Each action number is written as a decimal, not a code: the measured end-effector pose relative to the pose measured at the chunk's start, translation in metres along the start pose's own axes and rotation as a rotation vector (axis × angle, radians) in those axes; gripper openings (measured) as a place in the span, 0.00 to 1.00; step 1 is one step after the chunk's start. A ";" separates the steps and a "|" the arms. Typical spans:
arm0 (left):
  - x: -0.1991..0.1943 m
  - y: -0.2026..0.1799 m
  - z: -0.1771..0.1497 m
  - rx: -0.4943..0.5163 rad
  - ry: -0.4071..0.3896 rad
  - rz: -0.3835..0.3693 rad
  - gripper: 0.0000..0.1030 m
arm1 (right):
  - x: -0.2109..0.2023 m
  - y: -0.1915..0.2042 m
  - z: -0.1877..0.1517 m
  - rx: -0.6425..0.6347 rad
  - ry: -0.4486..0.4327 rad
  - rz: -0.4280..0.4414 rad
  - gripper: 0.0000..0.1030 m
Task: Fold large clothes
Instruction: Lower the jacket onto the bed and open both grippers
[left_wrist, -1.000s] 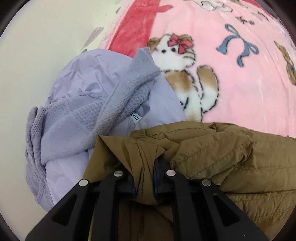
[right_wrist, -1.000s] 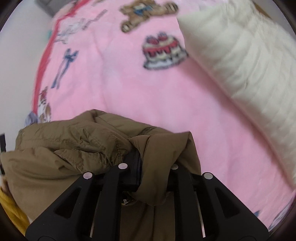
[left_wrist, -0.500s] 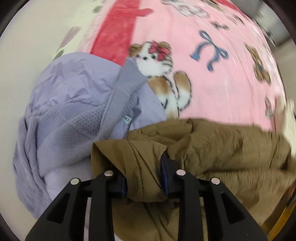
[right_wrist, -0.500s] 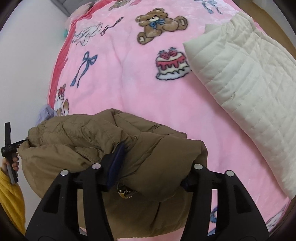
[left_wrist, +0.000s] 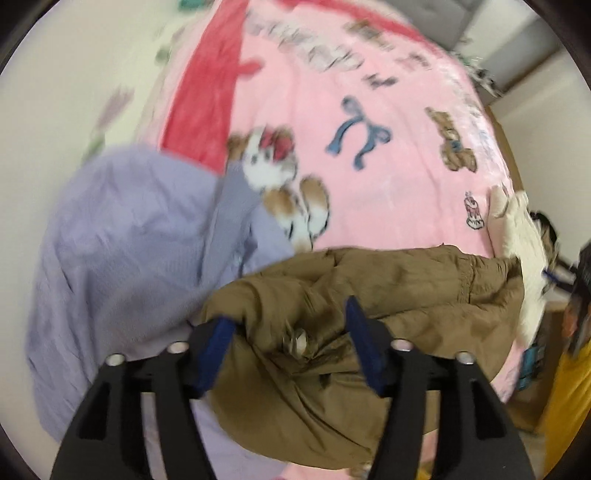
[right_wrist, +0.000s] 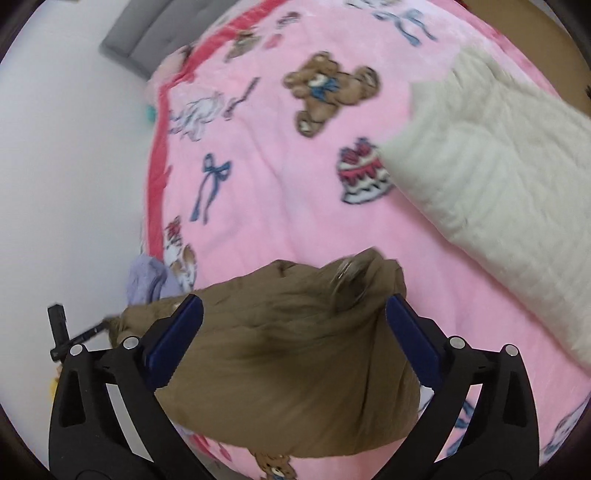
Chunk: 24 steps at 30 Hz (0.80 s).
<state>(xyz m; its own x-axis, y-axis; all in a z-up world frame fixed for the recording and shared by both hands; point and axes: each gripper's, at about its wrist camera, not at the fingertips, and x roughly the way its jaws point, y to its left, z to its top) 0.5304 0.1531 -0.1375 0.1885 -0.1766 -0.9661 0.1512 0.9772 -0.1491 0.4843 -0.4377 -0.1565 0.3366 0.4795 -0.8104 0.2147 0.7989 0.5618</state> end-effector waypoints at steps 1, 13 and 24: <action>-0.008 -0.004 -0.004 0.026 -0.046 0.019 0.69 | -0.003 0.010 -0.001 -0.046 -0.007 0.010 0.92; -0.044 -0.069 -0.129 0.058 -0.419 0.106 0.81 | 0.092 0.229 -0.129 -1.030 0.110 0.028 0.92; 0.035 -0.120 -0.209 0.099 -0.308 0.192 0.81 | 0.163 0.289 -0.148 -1.227 0.229 -0.093 0.02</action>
<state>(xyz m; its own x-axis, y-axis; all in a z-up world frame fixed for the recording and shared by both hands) 0.3164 0.0547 -0.1979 0.5035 -0.0332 -0.8633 0.1753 0.9824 0.0644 0.4652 -0.0747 -0.1511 0.1729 0.3570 -0.9180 -0.8071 0.5856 0.0757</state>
